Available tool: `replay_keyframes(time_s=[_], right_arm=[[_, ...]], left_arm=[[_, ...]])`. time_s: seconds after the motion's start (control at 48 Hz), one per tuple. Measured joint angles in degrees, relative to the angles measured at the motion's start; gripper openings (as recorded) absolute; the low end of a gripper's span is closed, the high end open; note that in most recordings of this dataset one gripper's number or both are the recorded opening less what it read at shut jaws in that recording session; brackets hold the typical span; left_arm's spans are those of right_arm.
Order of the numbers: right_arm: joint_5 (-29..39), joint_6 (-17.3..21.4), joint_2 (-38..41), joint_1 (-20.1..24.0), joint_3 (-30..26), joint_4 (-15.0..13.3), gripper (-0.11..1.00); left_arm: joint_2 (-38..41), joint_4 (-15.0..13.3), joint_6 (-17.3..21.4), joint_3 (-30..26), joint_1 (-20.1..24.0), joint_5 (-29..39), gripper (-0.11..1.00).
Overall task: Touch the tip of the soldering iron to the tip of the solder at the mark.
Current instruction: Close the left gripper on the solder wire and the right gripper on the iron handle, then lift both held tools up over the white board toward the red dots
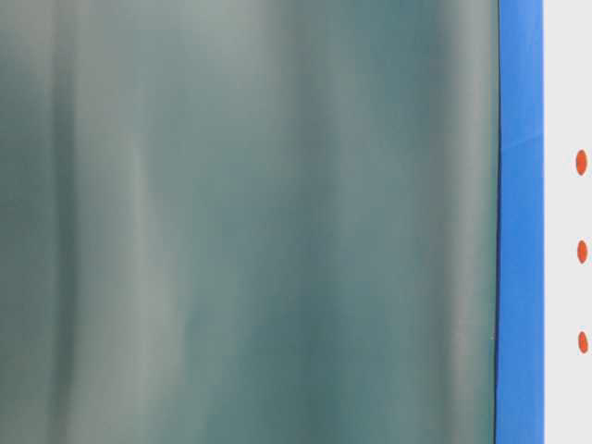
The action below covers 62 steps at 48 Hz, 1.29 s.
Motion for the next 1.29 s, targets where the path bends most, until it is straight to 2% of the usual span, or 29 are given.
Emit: replay_keyframes(time_s=[0.25,0.459,0.626,0.834,1.022,1.293], right_arm=[[18.5,-0.1,-13.4,-2.9,-2.5,0.0,0.06],[34.4,-0.4,-22.5,-5.0,-7.1,-0.8,0.06],[42.5,-1.0,-25.8,-5.9,-10.4,-2.4,0.06],[46.1,-1.1,-25.9,-9.0,-11.5,-3.3,0.06],[51.9,-1.1,-26.5,-15.9,-11.8,-4.2,0.06],[58.4,-1.0,-26.9,-27.9,-13.4,-9.6,0.06]], left_arm=[[-10.1,0.0,-0.6,-4.0,0.9,17.0,0.03],[-19.0,0.0,-3.5,-7.9,1.5,30.8,0.03],[-21.9,0.0,-6.7,-9.3,2.4,36.2,0.03],[-22.1,0.2,-8.0,-10.0,4.7,37.4,0.03],[-22.1,0.3,-8.1,-10.9,11.4,39.1,0.03],[-21.9,0.4,-6.8,-12.3,25.0,43.7,0.03]])
